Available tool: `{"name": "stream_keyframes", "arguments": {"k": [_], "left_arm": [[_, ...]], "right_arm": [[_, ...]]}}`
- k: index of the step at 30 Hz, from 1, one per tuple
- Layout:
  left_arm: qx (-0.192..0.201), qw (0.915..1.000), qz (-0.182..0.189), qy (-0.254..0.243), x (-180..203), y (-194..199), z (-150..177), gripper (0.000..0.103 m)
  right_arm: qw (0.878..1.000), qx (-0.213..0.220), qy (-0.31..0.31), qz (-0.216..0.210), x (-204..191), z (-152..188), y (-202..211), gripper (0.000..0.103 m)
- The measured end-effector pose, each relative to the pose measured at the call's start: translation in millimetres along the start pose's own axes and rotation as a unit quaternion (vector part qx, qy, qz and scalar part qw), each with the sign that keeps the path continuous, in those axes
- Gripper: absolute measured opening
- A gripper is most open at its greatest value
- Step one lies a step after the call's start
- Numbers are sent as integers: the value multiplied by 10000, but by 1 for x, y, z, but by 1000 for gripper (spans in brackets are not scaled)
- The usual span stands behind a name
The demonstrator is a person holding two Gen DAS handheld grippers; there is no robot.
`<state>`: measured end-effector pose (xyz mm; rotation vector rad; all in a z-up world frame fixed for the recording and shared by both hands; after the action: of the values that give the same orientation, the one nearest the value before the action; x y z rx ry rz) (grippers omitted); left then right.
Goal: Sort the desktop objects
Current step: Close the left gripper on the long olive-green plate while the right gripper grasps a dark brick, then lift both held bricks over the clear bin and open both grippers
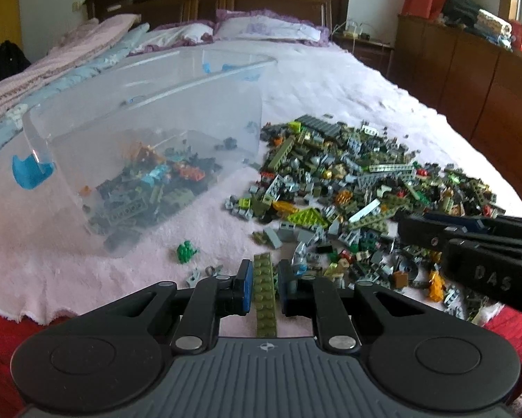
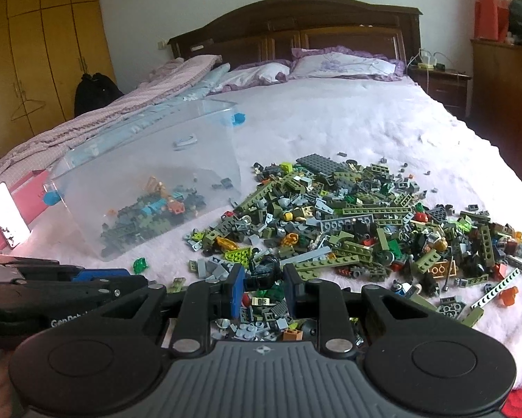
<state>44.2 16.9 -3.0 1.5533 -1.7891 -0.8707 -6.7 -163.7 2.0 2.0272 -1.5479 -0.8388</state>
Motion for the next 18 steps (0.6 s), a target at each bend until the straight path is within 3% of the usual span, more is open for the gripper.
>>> {"name": "stream_keyframes", "arguments": {"k": [6, 12, 14, 15, 17, 18], "left_arm": [[-445, 9990, 15, -48, -2, -24, 14, 22], [-626, 9979, 95, -136, 0, -41, 20, 39], [-653, 9977, 137, -137, -1, -44, 20, 41], [-667, 9976, 158, -137, -1, -45, 20, 40], [-667, 9975, 217, -108, -2, -45, 19, 20], [-651, 9975, 257, -77, -4, -43, 18, 17]], "right_arm": [[10000, -63, -59, 1, 2, 4, -1, 26], [9999, -119, -38, -32, 1, 6, -4, 26], [9999, -140, -33, -38, 1, 7, -6, 26], [9999, -147, -34, -43, 1, 7, -6, 26], [9999, -148, -33, -41, 1, 8, -6, 26], [9999, -149, -33, -40, 1, 8, -6, 26]]}}
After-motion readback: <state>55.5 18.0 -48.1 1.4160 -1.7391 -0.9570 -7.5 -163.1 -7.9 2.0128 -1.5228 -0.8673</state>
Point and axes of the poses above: each gripper's, at about its wrist camera, not at the fingertips, and y roughly against the way its jaws point, x to its right, z to its underside, the point moved 1 cm from there along -y, roughly the way its jaws point, and after that the axes turned 7 degrees about -x, right-handed, at the moved point
